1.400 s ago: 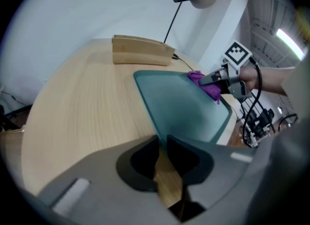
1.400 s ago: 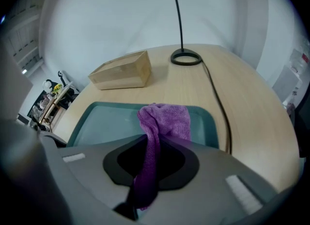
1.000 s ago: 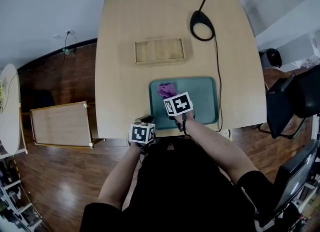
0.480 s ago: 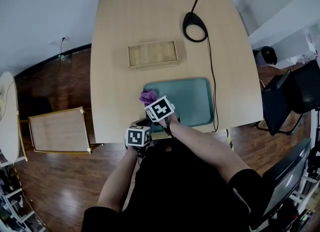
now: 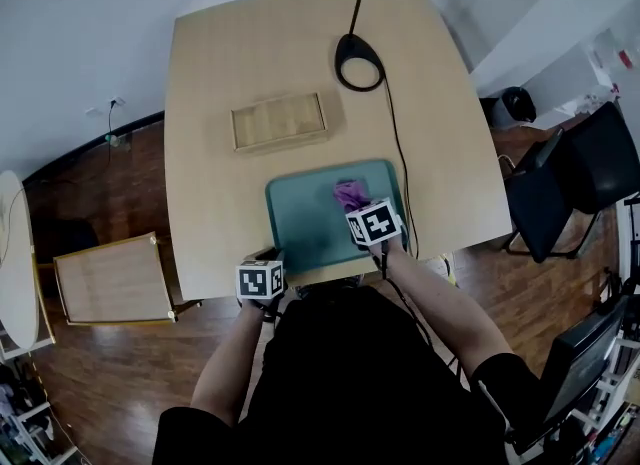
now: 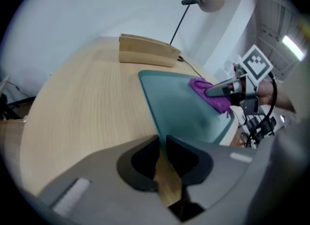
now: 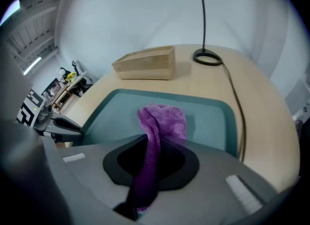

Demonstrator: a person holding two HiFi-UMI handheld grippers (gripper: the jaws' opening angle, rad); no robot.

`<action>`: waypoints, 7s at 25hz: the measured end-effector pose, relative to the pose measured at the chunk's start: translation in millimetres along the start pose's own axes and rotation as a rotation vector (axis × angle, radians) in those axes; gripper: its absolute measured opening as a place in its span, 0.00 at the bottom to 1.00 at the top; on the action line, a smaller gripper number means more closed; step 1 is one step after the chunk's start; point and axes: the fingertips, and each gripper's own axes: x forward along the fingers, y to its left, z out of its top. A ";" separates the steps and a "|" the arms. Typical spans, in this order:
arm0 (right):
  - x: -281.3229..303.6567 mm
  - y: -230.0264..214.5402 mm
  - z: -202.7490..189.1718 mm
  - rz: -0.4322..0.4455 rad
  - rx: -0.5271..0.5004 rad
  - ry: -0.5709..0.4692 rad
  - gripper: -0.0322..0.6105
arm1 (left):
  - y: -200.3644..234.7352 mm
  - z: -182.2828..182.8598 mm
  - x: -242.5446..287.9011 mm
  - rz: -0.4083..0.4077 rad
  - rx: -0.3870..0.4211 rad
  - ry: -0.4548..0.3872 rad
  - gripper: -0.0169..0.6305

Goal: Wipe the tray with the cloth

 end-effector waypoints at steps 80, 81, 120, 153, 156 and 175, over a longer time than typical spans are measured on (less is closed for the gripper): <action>11.0 121.5 -18.1 0.327 0.055 0.109 0.13 | -2.5 4.5 -0.7 -0.056 -0.096 -0.040 0.12; 14.9 136.1 -15.5 0.346 0.040 0.118 0.13 | -2.3 4.8 -1.2 -0.055 -0.096 -0.038 0.12; -22.2 68.0 -79.0 0.241 -0.037 0.185 0.13 | -2.4 1.9 5.3 -0.090 -0.131 -0.052 0.10; 24.2 100.9 72.6 0.114 -0.725 0.106 0.13 | -6.3 3.6 3.1 -0.064 -0.070 -0.051 0.11; 37.1 111.4 92.7 0.119 -0.796 0.114 0.13 | -8.2 4.4 2.2 -0.065 -0.071 -0.052 0.11; 27.4 167.0 36.0 0.255 -0.913 0.114 0.13 | -1.7 3.5 1.7 -0.071 -0.103 -0.053 0.11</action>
